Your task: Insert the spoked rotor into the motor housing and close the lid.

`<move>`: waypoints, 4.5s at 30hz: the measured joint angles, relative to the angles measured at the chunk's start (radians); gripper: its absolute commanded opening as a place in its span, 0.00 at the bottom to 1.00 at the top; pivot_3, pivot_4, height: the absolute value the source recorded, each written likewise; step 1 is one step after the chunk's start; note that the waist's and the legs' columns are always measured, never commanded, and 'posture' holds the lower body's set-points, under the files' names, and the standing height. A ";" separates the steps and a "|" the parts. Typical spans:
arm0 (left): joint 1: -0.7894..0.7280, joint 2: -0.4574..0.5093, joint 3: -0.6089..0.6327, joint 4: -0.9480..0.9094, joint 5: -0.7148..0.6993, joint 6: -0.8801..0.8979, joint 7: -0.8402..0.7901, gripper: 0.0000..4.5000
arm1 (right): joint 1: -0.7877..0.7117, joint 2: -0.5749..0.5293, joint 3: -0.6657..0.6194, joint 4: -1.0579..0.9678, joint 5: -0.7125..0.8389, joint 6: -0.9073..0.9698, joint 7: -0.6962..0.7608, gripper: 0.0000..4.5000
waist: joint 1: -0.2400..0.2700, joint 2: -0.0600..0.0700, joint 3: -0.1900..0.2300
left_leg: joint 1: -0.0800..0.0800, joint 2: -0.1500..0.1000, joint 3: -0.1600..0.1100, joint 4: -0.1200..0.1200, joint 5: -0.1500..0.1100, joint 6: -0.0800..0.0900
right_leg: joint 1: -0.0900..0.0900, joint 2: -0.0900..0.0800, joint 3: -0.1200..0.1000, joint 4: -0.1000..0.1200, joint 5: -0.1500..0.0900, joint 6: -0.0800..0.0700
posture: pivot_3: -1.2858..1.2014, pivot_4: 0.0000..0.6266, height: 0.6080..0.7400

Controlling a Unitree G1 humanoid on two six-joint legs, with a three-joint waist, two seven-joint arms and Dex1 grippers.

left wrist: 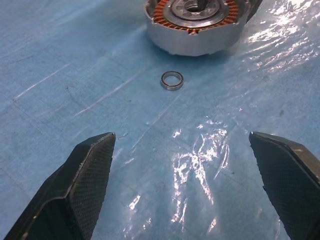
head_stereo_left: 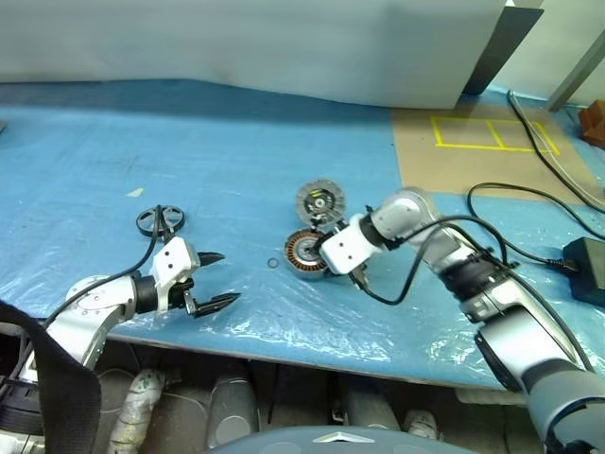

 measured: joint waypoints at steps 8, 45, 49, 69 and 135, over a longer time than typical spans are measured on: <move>-0.079 0.001 -0.029 0.059 0.003 -0.001 -0.049 1.00 | 0.089 -0.027 0.005 -0.097 -0.050 0.033 -0.127 0.46 | -0.002 0.000 0.000 | 0.007 -0.001 0.000 0.000 -0.001 -0.001 | 0.005 0.000 0.002 0.000 0.000 0.000 | 0.52 0.24 1.00; -0.125 -0.151 -0.118 0.094 0.032 0.021 0.006 1.00 | 0.381 -0.173 -0.376 -0.598 0.356 0.662 -0.228 1.00 | 0.025 0.000 0.000 | 0.014 -0.003 0.002 -0.007 -0.001 0.000 | 0.012 -0.001 0.004 -0.007 -0.001 0.001 | 0.52 0.24 1.00; -0.167 -0.227 -0.149 0.181 0.094 0.021 0.099 1.00 | 0.534 -0.060 -0.502 -0.631 0.412 0.822 -0.417 1.00 | 0.028 0.001 0.000 | 0.015 -0.003 0.003 -0.010 0.000 -0.001 | 0.012 -0.001 0.004 -0.010 -0.001 0.001 | 0.52 0.24 1.00; -0.243 -0.316 -0.200 0.344 0.152 -0.075 0.118 0.81 | 0.758 -0.077 -0.527 -0.790 0.433 0.926 -0.673 1.00 | 0.030 0.004 -0.002 | 0.026 -0.004 0.003 -0.020 0.000 -0.003 | 0.024 -0.003 0.005 -0.022 -0.004 0.013 | 0.52 0.24 1.00; -0.457 -0.479 -0.305 0.540 0.185 -0.348 -0.113 0.16 | 0.887 -0.090 -0.546 -0.897 0.624 0.996 -0.827 1.00 | 0.051 0.009 -0.006 | 0.024 -0.006 0.003 -0.032 0.002 -0.005 | 0.025 -0.003 0.004 -0.033 0.001 0.015 | 0.52 0.24 1.00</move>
